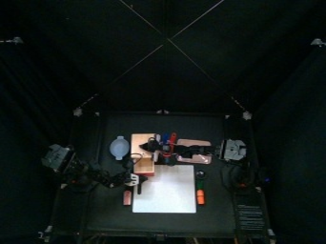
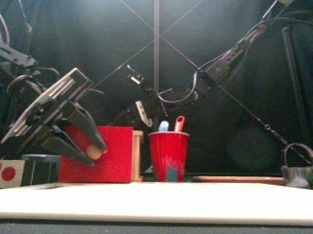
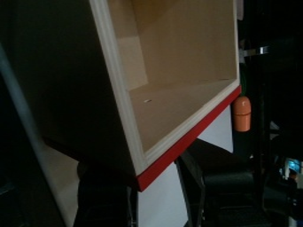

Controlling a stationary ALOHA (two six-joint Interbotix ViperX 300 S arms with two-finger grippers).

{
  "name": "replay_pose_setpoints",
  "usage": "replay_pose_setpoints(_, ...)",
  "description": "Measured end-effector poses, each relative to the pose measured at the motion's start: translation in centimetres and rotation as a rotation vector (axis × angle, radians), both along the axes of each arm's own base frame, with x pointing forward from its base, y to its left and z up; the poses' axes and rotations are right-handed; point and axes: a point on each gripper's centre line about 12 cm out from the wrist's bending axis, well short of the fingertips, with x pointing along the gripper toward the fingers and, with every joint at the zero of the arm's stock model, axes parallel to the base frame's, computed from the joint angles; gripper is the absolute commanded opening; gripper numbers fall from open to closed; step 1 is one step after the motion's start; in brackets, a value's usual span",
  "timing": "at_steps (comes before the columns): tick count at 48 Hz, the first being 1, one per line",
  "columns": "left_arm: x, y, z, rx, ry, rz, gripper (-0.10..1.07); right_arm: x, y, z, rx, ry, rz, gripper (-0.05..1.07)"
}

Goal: Open drawer

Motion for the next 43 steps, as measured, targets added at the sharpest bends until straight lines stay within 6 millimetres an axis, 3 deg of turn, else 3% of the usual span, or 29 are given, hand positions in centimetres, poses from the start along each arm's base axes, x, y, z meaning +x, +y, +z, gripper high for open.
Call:
replay_pose_setpoints(17,0.10,0.02,0.19,0.013,-0.009,-0.012,0.82,0.00,-0.01,0.00,0.000,0.000,-0.001,0.02)
replay_pose_setpoints(31,0.24,-0.12,0.55,0.013,-0.021,-0.026,1.00,-0.02,-0.08,0.00,-0.001,0.000,-0.001,0.02)
replay_pose_setpoints(43,0.22,-0.59,0.75,-0.032,-0.006,-0.045,1.01,0.00,0.01,0.08,-0.003,-0.001,0.001,0.02)
